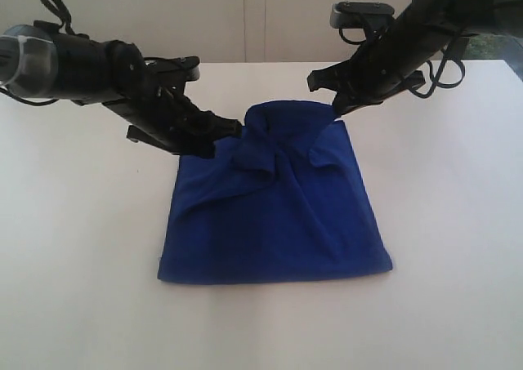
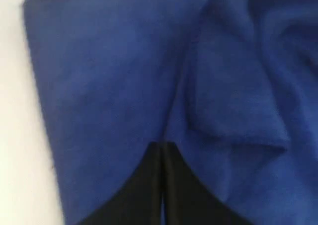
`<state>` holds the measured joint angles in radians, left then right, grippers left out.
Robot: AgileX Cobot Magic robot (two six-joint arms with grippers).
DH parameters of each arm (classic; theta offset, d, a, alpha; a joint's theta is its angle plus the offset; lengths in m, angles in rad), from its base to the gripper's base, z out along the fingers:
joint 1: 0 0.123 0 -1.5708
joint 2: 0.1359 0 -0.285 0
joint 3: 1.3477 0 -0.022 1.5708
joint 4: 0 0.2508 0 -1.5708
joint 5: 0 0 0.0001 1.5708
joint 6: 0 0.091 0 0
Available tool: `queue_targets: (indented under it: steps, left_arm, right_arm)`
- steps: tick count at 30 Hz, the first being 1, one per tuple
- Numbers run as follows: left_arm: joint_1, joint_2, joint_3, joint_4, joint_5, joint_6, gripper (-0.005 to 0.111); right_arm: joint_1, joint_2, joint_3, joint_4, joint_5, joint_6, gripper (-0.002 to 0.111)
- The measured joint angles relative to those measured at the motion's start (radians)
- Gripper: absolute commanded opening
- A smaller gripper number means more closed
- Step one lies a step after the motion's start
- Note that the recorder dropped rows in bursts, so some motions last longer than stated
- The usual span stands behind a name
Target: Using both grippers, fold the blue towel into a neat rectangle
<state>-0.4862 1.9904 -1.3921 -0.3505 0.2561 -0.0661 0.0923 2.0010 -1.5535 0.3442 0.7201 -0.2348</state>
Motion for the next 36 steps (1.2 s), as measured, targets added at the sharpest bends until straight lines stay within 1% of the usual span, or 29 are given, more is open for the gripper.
queue_targets:
  steps: [6,9,12,16,19,22,29,32,36]
  left_arm:
    - [0.000,0.021,-0.052,-0.293,0.029,0.253,0.000]
    - [0.000,0.046,-0.056,-0.369,0.029,0.321,0.000]
    - [0.000,0.068,-0.056,-0.386,0.027,0.337,0.008]
    - [0.000,0.075,-0.056,-0.390,0.003,0.348,0.032]
    - [0.000,0.075,-0.056,-0.390,-0.015,0.352,0.043]
    - [0.000,0.081,-0.056,-0.390,-0.032,0.355,0.047]
    - [0.000,0.110,-0.056,-0.394,-0.080,0.356,0.048]
    - [0.000,0.122,-0.056,-0.396,-0.083,0.356,0.048]
    - [0.000,0.133,-0.059,-0.448,-0.061,0.356,0.048]
  right_arm:
    - [0.000,0.000,0.000,-0.002,-0.011,0.000,0.000]
    - [0.000,0.000,0.000,-0.002,-0.012,0.000,0.000]
    - [0.000,0.000,0.000,-0.002,-0.012,0.000,0.000]
    - [0.000,0.000,0.000,-0.002,-0.012,0.000,0.000]
    - [0.000,0.000,0.000,-0.003,-0.012,0.000,0.000]
    - [0.000,0.000,0.000,-0.003,-0.012,0.000,0.000]
    - [0.000,0.000,0.000,-0.003,-0.009,0.000,0.000]
    - [0.000,0.000,0.000,-0.003,-0.009,0.000,0.000]
    - [0.000,0.000,0.000,-0.003,-0.009,0.000,0.000]
